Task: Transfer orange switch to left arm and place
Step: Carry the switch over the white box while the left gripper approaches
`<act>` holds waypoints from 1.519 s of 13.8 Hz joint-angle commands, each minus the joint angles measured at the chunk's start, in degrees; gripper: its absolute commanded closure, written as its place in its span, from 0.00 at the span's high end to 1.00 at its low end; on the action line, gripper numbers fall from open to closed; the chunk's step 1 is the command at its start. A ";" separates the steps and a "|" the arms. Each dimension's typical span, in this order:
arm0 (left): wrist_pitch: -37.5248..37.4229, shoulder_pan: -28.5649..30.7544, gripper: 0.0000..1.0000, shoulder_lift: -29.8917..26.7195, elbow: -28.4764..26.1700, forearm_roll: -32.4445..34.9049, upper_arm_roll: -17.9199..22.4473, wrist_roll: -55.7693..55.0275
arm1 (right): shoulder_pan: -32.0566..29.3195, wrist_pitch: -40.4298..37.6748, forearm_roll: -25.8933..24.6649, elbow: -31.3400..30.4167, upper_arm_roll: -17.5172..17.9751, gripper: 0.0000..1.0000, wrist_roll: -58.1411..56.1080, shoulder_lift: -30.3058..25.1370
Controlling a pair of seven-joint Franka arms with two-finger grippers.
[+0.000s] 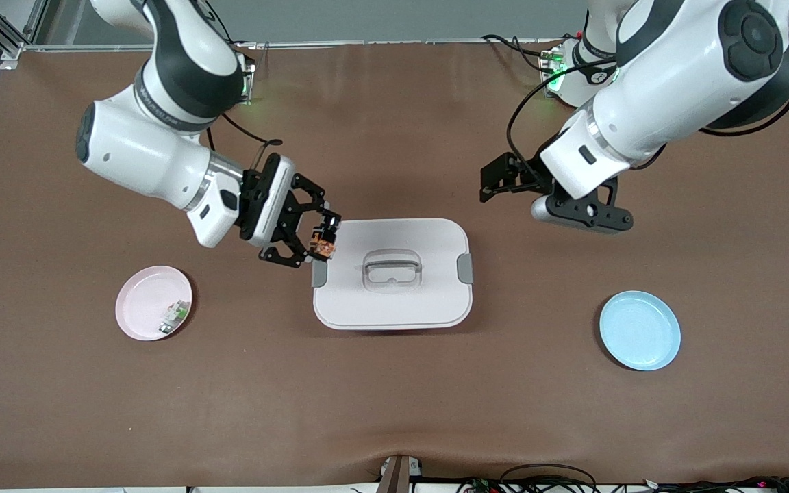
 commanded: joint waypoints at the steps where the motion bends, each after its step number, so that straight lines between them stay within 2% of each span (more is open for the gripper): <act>1: 4.82 -1.09 1.00 2.21 1.34 -5.26 -0.37 0.06 | 2.08 0.37 -1.90 1.17 -0.51 0.00 2.43 -0.19; 6: 8.79 -3.55 1.00 4.67 1.51 -13.88 -0.81 -0.73 | 3.93 6.61 -0.93 1.79 -0.16 0.00 2.34 0.33; 10: 15.54 -6.89 1.00 6.87 1.51 -13.98 -0.81 0.76 | 3.93 9.25 5.47 1.52 -0.16 0.00 1.28 0.60; 12: 19.85 -7.16 1.00 7.93 2.12 -13.98 -0.81 1.90 | 3.93 9.96 5.75 1.52 -0.16 0.00 0.84 0.60; 15: 20.57 -7.95 1.00 11.09 5.81 -14.15 -0.90 1.82 | 4.72 10.83 7.06 1.44 -0.16 0.00 0.84 0.60; 18: 23.55 -8.30 1.00 12.59 6.43 -14.50 -2.04 0.68 | 5.77 12.42 7.50 1.44 -0.24 0.00 0.93 0.60; 20: 25.04 -9.09 0.93 12.77 6.61 -15.12 -2.31 -1.78 | 6.12 13.03 7.59 1.44 -0.24 0.00 1.02 0.60; 21: 25.75 -9.27 0.93 12.77 6.87 -15.21 -2.31 -2.40 | 6.13 13.12 7.59 1.35 -0.24 0.00 1.02 0.60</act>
